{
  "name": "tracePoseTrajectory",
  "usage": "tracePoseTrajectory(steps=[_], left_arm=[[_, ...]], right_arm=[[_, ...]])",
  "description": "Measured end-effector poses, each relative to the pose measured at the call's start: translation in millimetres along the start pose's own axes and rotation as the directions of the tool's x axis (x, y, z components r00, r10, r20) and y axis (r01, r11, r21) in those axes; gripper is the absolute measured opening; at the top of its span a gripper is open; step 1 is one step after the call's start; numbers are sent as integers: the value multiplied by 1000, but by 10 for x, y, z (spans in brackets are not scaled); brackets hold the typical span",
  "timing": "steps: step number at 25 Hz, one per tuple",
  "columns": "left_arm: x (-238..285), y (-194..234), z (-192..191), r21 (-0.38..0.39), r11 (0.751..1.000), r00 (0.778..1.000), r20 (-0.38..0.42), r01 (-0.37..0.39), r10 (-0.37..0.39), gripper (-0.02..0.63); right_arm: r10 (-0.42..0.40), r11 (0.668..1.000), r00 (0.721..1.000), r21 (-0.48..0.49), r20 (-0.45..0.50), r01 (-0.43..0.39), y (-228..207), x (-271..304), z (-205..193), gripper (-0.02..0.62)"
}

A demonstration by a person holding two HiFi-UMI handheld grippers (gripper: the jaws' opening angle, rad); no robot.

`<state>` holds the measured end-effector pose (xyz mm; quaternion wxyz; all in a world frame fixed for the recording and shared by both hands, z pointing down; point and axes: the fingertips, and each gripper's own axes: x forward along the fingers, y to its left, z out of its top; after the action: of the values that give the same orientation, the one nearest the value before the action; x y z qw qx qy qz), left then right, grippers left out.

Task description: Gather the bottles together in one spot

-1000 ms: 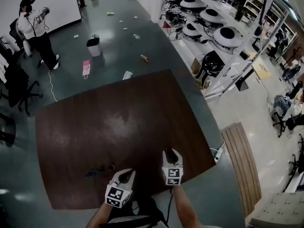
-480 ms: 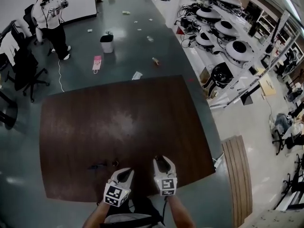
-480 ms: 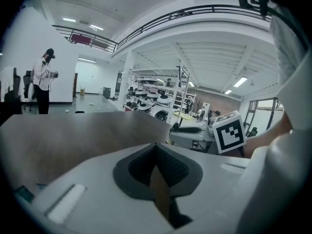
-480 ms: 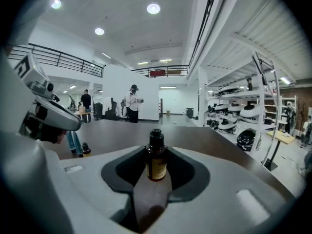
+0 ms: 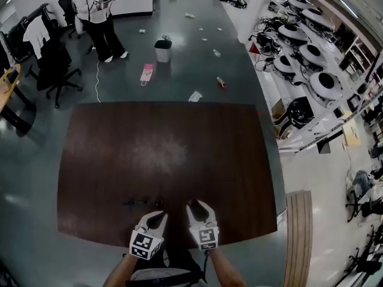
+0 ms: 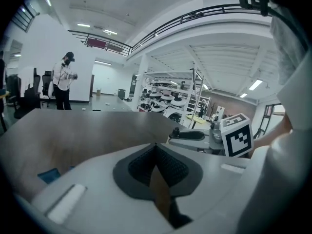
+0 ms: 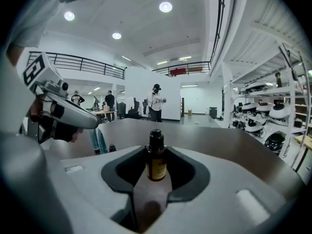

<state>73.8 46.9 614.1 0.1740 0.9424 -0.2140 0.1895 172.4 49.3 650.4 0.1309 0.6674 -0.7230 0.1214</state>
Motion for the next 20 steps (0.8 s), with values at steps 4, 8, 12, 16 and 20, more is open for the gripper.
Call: tracePoseTrajectory(steps=[4,8,12,16,20], left_arm=[[-117,126,-48,-27,999,999,3,-47,47,0],[-223,252,-128,-47,996,997,6,-79,80,0],[-317,341,-186,-66,993,995,1,-102,102,0],[-368,407,-241,-76,990,993,-1,-116,116,0],[-391,459,-256,-83,989,992,1,-124,124,0]], right_arm=[[67,998,998,-20,-16,-67,212,131,-57,133],[112,993,992,-36,-53,-114,407,277,-220,132],[129,991,989,-35,-76,-132,503,353,-299,132],[133,990,987,-31,-92,-136,529,414,-369,132],[133,990,986,-29,-104,-137,543,482,-426,132]])
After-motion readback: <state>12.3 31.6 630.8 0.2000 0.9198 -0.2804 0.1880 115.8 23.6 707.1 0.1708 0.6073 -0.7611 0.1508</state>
